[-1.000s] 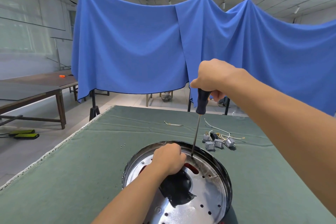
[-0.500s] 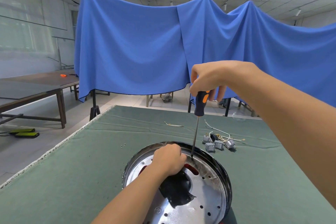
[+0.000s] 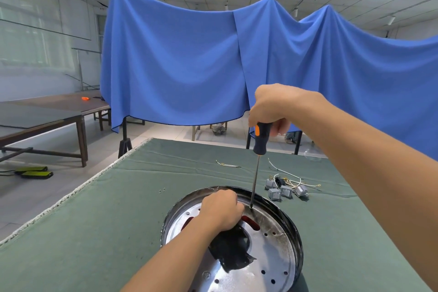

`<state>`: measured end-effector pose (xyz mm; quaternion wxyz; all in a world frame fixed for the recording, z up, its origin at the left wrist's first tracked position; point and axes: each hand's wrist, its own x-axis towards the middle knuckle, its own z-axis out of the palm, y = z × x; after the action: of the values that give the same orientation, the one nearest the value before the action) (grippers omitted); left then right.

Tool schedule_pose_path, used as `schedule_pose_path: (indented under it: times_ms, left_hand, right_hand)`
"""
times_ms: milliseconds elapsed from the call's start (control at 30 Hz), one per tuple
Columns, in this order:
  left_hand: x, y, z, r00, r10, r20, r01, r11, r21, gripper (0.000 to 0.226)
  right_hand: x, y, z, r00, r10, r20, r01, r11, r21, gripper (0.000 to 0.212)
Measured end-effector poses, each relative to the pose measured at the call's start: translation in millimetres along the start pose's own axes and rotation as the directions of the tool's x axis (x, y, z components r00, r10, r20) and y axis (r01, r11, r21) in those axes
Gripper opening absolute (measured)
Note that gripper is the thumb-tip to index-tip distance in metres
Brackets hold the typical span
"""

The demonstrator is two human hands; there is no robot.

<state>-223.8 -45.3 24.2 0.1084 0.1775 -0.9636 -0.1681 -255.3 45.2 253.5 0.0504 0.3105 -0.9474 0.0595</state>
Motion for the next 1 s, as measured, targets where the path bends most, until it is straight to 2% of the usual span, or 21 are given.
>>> schedule_pose_path:
  times_ms: [67, 100, 200, 233, 267, 400, 467, 567, 633, 700, 733, 867, 900, 1000]
  left_hand:
    - [-1, 0, 0, 1.000, -0.002, 0.002, 0.002, 1.000, -0.001, 0.019]
    - [0, 0, 0, 1.000, -0.004, 0.002, 0.004, 1.000, -0.001, 0.019]
    - [0, 0, 1, 1.000, -0.001, -0.005, 0.001, 1.000, 0.001, 0.019]
    - [0, 0, 0, 1.000, 0.000, -0.004, 0.000, 1.000, 0.003, 0.019]
    - [0, 0, 0, 1.000, -0.002, -0.002, 0.002, 1.000, 0.002, 0.019]
    - [0, 0, -1, 1.000, -0.004, 0.007, 0.005, 1.000, -0.009, 0.021]
    - [0, 1, -1, 1.000, -0.005, 0.008, 0.005, 1.000, -0.010, 0.021]
    - [0, 0, -1, 1.000, -0.003, 0.003, 0.003, 1.000, -0.004, 0.020]
    - [0, -1, 0, 1.000, 0.001, 0.000, -0.001, 1.000, 0.003, 0.021]
    - [0, 0, 0, 1.000, 0.002, -0.001, -0.002, 1.000, 0.002, 0.022]
    - [0, 0, -1, 1.000, 0.001, 0.001, -0.001, 1.000, 0.000, 0.022]
    - [-1, 0, 0, 1.000, 0.001, -0.002, -0.001, 1.000, 0.000, 0.024]
    - [-1, 0, 0, 1.000, 0.002, -0.005, -0.002, 1.000, 0.003, 0.023]
    - [-1, 0, 0, 1.000, 0.007, -0.004, -0.007, 1.000, 0.003, 0.025]
  right_hand:
    - [-1, 4, 3, 0.989, 0.021, -0.148, -0.038, 0.992, -0.119, 0.016]
    - [-3, 6, 3, 0.985, 0.020, -0.170, -0.045, 0.988, -0.145, 0.015]
    - [-5, 7, -5, 0.998, 0.036, 0.045, -0.036, 0.999, -0.001, 0.017]
    - [-6, 9, -6, 0.995, 0.024, 0.096, -0.028, 0.999, 0.041, 0.018]
    - [-6, 11, -6, 0.996, 0.016, 0.089, -0.020, 0.999, 0.041, 0.017]
    - [-9, 22, 1, 0.982, 0.036, -0.185, -0.067, 0.984, -0.164, 0.023]
    - [-10, 23, -1, 0.991, 0.042, -0.126, -0.060, 0.989, -0.139, 0.021]
    - [-10, 21, -3, 1.000, 0.015, 0.014, -0.015, 0.999, 0.033, 0.014]
    - [-10, 22, 1, 0.997, -0.021, -0.069, 0.021, 1.000, -0.001, 0.009]
    - [-11, 23, 6, 0.975, -0.022, -0.223, -0.003, 0.994, -0.113, 0.020]
    - [-11, 23, 6, 0.970, -0.020, -0.244, -0.014, 0.991, -0.136, 0.022]
    - [-13, 15, 0, 1.000, 0.007, 0.006, -0.007, 1.000, 0.024, 0.011]
    - [-12, 15, 0, 1.000, -0.014, 0.014, 0.014, 1.000, 0.022, 0.009]
    - [-11, 17, 3, 0.988, -0.017, -0.156, 0.002, 0.996, -0.093, 0.017]
